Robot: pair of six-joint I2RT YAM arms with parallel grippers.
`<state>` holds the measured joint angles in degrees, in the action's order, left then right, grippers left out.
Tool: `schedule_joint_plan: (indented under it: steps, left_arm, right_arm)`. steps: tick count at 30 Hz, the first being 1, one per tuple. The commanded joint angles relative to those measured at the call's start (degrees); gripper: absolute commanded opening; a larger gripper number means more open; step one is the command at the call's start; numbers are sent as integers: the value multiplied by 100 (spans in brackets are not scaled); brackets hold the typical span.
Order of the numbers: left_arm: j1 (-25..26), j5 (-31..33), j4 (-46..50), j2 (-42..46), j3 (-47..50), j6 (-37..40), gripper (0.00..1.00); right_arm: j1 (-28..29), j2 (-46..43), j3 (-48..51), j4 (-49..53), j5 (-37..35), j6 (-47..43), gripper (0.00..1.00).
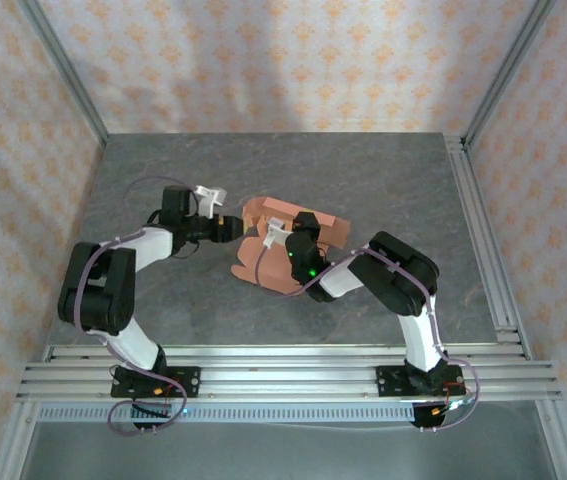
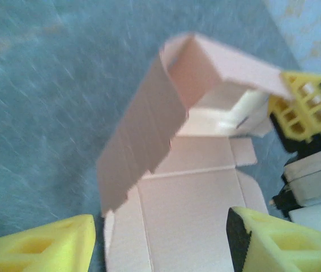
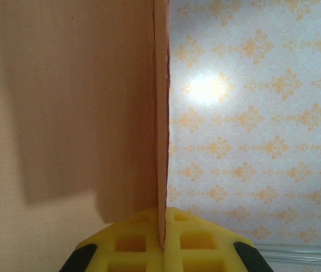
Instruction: Fold the paper box
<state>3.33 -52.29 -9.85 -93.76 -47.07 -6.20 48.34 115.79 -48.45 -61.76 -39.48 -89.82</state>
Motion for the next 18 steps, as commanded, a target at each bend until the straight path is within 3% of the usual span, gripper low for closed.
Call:
schedule_joint_plan:
  steps: [1,4,6,8,12,14,18]
  left_arm:
    - [-227,-126,-910,244,151,-483,64]
    - [-369,171,-987,132,60,-660,63]
    - [-428,387,-839,-12,-123,-666,56]
    - [-428,339,-429,-304,-540,-547,49]
    - [-345,228,522,-911,-1475,-218,47]
    - [-271,210,1114,-1212,-1925,-18,39]
    - [-37,226,2126,-1718,-2664,438,39]
  right_arm:
    - [35,80,28,8,-61,71,0]
    - [35,56,46,13,-62,70,0]
    - [35,57,37,15,-72,64,0]
    - [35,64,20,15,-73,61,0]
    - [35,77,-12,6,-84,35,0]
    - [35,67,-16,-2,-103,26,0]
    - [35,79,-14,-3,-128,33,0]
